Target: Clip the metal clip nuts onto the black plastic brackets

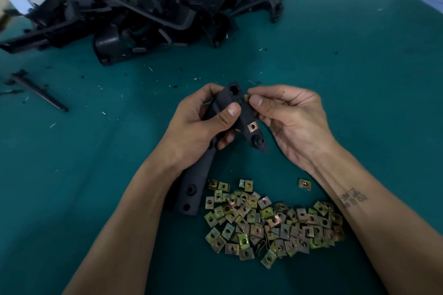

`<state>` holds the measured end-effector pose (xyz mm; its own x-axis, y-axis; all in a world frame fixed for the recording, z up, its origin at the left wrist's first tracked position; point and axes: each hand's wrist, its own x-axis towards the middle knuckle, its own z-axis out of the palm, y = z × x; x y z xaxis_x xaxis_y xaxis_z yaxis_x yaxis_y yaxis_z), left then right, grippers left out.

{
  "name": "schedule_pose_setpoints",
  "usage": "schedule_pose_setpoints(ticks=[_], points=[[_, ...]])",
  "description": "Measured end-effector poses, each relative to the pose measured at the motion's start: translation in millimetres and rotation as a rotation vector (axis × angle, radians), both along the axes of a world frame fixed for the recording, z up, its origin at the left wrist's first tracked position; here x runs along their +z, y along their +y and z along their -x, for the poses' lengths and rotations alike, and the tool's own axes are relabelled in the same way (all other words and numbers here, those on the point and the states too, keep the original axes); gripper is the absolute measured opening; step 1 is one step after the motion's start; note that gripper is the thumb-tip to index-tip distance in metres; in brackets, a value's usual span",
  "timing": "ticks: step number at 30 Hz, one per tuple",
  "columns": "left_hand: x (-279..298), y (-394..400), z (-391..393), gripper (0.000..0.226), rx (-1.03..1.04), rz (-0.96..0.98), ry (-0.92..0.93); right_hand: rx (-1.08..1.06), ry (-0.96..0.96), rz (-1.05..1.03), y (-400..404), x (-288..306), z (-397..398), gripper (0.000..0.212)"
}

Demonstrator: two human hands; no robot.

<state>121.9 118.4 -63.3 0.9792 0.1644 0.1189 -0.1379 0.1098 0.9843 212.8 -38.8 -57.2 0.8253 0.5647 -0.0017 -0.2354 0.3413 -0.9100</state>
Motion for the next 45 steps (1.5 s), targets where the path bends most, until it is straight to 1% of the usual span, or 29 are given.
schedule_pose_setpoints(ticks=[6, 10, 12, 15, 20, 23, 27, 30, 31, 36, 40, 43, 45], points=[[-0.7, -1.0, -0.3, 0.015, 0.003, 0.023, 0.006, -0.025, -0.055, 0.026, 1.0, 7.3, 4.1, 0.018], [-1.5, -1.1, -0.7, 0.016, 0.012, 0.028, 0.008, -0.053, 0.050, 0.025, 2.5, 14.8, 7.3, 0.010], [-2.4, -1.3, -1.0, 0.016, 0.018, 0.029, 0.009, -0.073, 0.080, 0.057, 4.3, 15.7, 12.1, 0.009], [-3.1, -1.1, -1.3, 0.014, 0.019, 0.020, -0.003, -0.118, 0.077, 0.097, 8.5, 16.1, 19.3, 0.009], [-3.8, -0.9, -1.4, 0.014, 0.030, 0.037, -0.018, -0.164, 0.072, 0.088, 13.9, 18.3, 26.5, 0.010], [-3.7, -1.1, -0.7, 0.014, 0.036, 0.052, -0.041, -0.119, 0.080, 0.040, 16.1, 17.7, 33.5, 0.010], [-3.0, -1.6, -0.6, 0.012, 0.016, 0.051, -0.049, -0.085, 0.097, -0.072, 14.5, 18.6, 39.5, 0.016], [-2.6, -1.0, 0.0, 0.011, 0.017, 0.064, -0.055, -0.008, 0.070, -0.087, 13.1, 19.2, 42.1, 0.010], [-2.5, -0.5, 0.3, 0.010, 0.019, 0.069, -0.058, 0.029, 0.066, -0.083, 12.1, 19.5, 42.1, 0.012], [-3.7, 2.1, -0.5, 0.013, 0.042, 0.053, -0.044, 0.187, 0.086, -0.031, 1.9, 18.5, 32.8, 0.036], [-6.0, 2.7, -1.7, 0.015, 0.053, 0.031, -0.036, 0.240, 0.079, 0.027, -6.7, 16.8, 24.9, 0.043], [-5.2, 4.5, 0.7, 0.016, -0.008, 0.052, -0.054, 0.315, 0.054, 0.019, -13.2, 20.6, 19.8, 0.047], [-0.6, 5.0, 3.6, 0.022, -0.060, 0.074, -0.066, 0.358, 0.010, 0.034, -16.8, 27.0, 18.4, 0.051]])
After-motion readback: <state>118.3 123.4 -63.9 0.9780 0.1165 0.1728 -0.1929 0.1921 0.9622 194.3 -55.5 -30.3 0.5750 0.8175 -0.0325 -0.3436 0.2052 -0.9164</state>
